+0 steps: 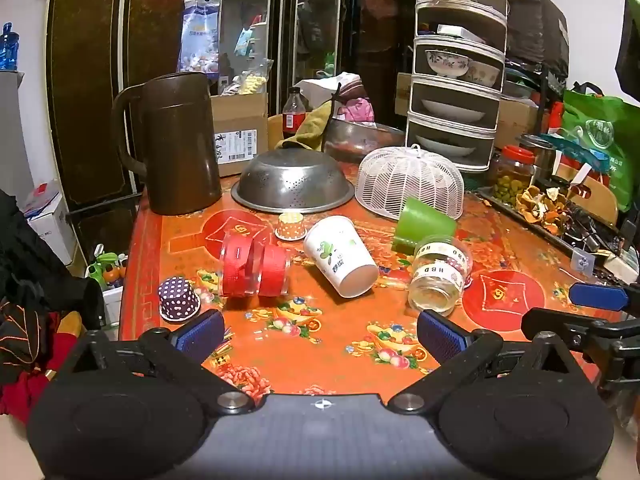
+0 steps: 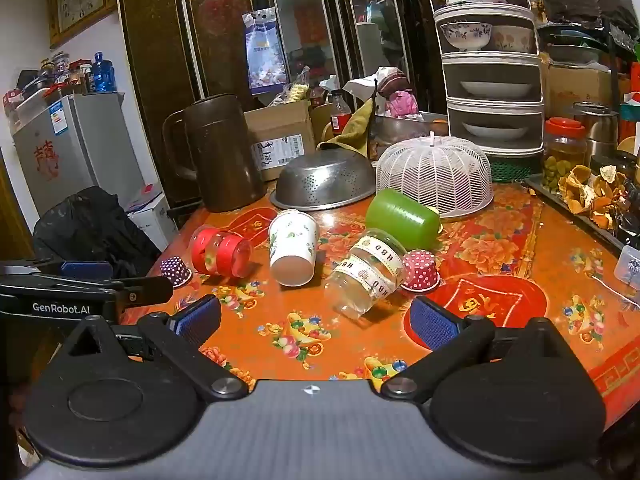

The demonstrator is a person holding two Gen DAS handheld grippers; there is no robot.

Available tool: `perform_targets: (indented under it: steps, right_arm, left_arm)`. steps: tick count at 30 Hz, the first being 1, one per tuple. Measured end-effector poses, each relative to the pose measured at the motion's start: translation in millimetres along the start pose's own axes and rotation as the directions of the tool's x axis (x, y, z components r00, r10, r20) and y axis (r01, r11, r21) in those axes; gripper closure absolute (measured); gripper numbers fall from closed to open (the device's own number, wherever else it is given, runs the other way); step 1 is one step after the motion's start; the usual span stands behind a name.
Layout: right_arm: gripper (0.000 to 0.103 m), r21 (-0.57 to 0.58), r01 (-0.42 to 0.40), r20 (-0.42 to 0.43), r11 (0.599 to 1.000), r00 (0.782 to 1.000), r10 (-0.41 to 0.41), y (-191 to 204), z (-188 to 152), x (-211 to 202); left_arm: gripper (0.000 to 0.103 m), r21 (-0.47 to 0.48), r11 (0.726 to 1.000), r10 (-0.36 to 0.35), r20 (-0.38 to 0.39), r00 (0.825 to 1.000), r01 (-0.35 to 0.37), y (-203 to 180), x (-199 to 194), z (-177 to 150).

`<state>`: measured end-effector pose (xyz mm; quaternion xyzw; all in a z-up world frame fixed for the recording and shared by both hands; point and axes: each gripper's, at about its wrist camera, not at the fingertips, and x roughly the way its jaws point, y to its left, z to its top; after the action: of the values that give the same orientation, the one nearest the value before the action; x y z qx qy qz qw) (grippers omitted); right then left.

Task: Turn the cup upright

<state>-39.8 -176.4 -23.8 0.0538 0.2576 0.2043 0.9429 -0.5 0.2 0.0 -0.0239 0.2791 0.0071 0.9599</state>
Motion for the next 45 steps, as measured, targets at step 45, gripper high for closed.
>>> perform_targets:
  steps: [45]
  right_arm:
    - [0.001,0.010,-0.028,0.005,1.000,1.000,0.028,3,0,-2]
  left_arm:
    - [0.000,0.020,1.000,0.004,-0.016,1.000,-0.004,-7,-2,-2]
